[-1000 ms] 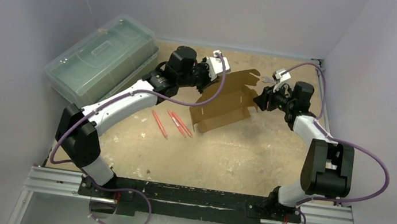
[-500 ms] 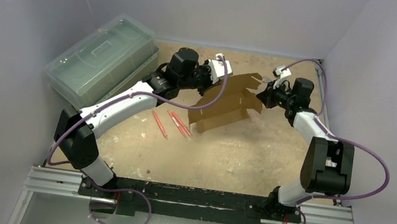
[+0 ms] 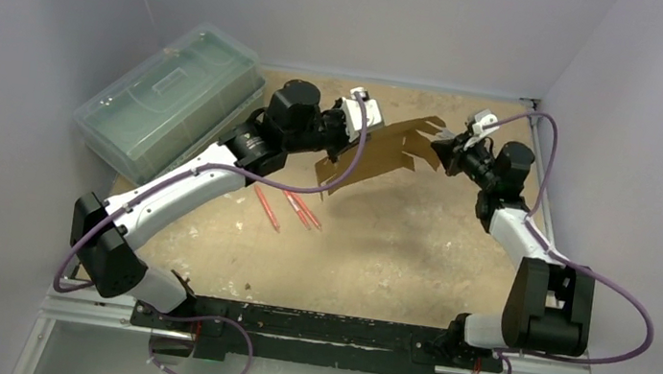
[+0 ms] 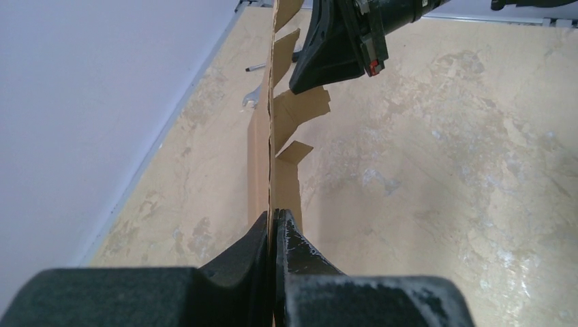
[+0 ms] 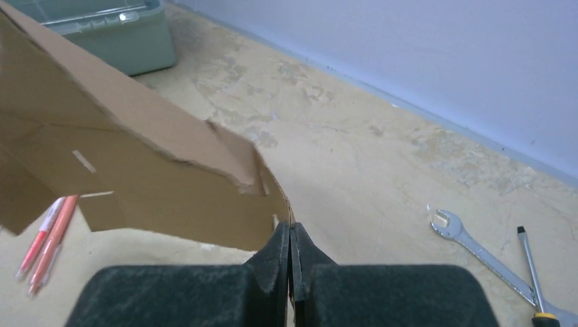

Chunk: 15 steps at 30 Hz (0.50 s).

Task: Fold the paper box
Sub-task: Fold the paper box at the center of the board.

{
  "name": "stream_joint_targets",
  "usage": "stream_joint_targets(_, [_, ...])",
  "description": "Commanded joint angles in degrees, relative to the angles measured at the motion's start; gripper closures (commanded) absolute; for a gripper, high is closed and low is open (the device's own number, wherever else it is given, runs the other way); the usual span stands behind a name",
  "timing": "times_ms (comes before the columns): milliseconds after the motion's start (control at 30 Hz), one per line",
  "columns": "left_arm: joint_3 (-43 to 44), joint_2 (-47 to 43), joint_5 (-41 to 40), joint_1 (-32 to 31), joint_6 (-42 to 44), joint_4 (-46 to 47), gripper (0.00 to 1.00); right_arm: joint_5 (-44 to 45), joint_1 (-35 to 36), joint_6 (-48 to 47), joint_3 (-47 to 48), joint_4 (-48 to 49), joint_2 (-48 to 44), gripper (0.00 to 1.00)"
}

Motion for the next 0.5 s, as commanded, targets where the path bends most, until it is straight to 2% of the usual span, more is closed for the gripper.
stream_joint_targets(0, [-3.76,-2.05,2.06,-0.24,-4.13,2.63,1.0,2.51,0.63,2.41,-5.41,12.62,0.41,1.0])
stream_joint_targets(233, [-11.07,-1.91,4.28,-0.29,-9.05,7.54,1.0,5.38,0.65,1.72,-9.38,16.58,2.08,1.0])
stream_joint_targets(467, [-15.34,-2.7,5.09,-0.28,-10.6,8.87,1.0,4.94,0.61,-4.77,-8.66,8.76,0.73,1.0])
